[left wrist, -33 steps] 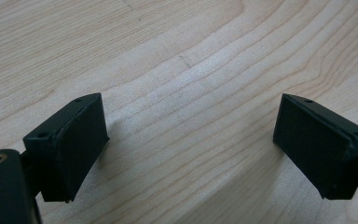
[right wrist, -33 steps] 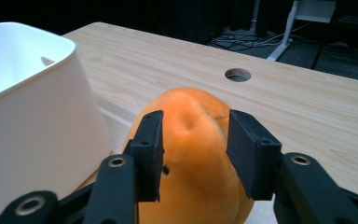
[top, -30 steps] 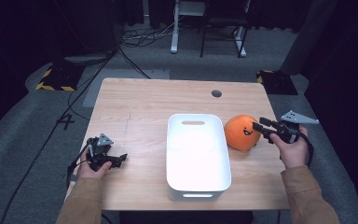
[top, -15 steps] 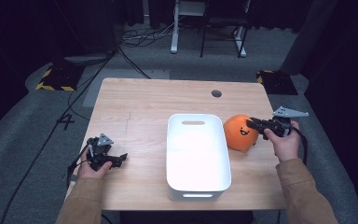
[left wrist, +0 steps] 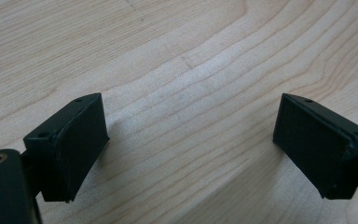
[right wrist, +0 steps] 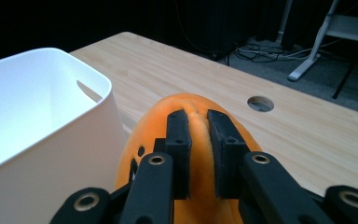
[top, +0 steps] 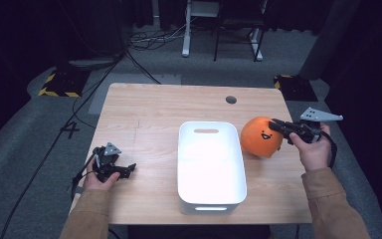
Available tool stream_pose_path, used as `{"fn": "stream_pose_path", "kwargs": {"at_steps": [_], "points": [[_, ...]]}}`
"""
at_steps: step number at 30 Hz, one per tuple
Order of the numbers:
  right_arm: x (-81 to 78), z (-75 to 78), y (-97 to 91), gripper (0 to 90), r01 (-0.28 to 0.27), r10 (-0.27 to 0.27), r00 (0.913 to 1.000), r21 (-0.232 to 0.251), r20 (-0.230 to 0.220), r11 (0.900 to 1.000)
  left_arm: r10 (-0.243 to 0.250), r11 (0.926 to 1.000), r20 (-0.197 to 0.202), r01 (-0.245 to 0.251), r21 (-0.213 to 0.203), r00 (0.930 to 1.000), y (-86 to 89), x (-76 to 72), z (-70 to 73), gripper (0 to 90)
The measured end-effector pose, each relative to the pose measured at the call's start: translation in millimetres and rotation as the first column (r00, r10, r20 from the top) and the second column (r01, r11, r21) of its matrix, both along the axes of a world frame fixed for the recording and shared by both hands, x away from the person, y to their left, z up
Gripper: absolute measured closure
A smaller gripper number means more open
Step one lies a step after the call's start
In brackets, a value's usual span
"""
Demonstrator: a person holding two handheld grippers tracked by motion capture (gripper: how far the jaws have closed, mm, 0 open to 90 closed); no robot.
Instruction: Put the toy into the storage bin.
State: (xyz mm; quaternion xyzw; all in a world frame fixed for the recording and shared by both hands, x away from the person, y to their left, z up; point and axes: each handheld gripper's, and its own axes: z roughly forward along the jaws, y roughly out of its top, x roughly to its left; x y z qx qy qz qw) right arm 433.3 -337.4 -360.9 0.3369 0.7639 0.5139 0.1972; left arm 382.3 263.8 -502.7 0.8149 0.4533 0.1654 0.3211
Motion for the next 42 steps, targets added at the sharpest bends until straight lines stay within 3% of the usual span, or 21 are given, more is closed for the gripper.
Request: {"fn": "stream_pose_path", "kwargs": {"at_steps": [9, 27, 42], "points": [[-9.5, 31.5, -4.1, 79.9, -0.016, 0.016, 0.9986, 0.002, 0.051, 0.9999, 0.003, 1.0000, 0.001, -0.003, -0.002, 1.0000, -0.3, 0.0, -0.1, 10.0], [-23.3, 74.9, 2.5, 80.1, -0.051, 0.053, 0.9919, -0.016, 0.116, 0.9986, 0.017, 0.9999, 0.003, -0.017, -0.004, 0.9999, -1.5, 0.0, -0.3, 10.0], [-27.9, 109.6, 30.1, 80.4, -0.122, 0.122, 0.9812, -0.014, 0.149, 0.9925, 0.046, 0.9989, 0.000, -0.046, -0.010, 0.9989, -4.7, -0.3, -0.3, 9.9]]}}
